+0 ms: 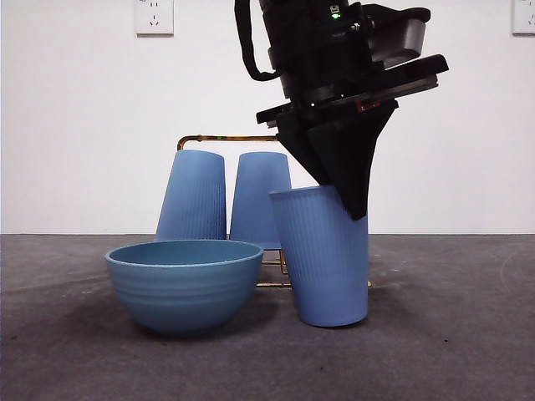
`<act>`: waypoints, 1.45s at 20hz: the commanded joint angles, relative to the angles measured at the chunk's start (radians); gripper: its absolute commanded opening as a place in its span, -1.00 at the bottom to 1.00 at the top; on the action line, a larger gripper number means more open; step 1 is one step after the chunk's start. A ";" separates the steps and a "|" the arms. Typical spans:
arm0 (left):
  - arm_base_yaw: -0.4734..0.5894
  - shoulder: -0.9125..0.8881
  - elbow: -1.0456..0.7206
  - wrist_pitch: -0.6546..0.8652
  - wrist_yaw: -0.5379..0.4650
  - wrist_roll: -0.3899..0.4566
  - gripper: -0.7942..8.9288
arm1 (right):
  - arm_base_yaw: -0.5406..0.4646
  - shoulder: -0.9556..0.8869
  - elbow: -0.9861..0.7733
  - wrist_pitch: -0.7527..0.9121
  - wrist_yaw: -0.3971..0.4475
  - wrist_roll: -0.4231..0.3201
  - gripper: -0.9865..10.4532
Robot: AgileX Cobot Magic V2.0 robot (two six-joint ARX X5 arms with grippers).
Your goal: Right arm lift cup from the cupboard, then place it on the right of the bowl
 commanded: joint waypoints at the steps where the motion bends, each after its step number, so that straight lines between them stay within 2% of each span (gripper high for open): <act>1: -0.013 0.023 0.028 -0.001 -0.006 0.034 -0.76 | 0.003 0.005 0.019 0.009 0.003 -0.012 0.00; 3: -0.013 0.023 0.028 0.000 -0.006 0.031 -0.56 | 0.003 0.005 0.019 0.009 0.003 -0.012 0.00; 6: -0.013 0.022 0.048 -0.013 -0.006 0.019 -0.04 | 0.003 0.005 0.019 0.008 0.003 -0.012 0.00; 8: -0.007 0.012 0.090 -0.067 -0.001 -0.016 0.15 | 0.003 0.005 0.019 0.009 0.003 -0.017 0.00; 13: 0.017 -0.116 0.104 -0.174 0.002 -0.058 0.15 | 0.003 0.005 0.019 0.008 0.004 -0.037 0.00; 18: 0.093 -0.288 0.072 -0.320 0.002 -0.139 0.15 | 0.003 0.005 0.019 0.006 0.005 -0.064 0.00; 21: 0.144 -0.463 -0.077 -0.272 -0.002 -0.176 0.15 | 0.003 0.004 0.019 0.005 0.004 -0.085 0.00; 29: 0.313 -1.125 -0.605 -0.074 -0.154 -0.275 0.13 | 0.003 -0.023 0.017 -0.027 0.004 -0.205 0.00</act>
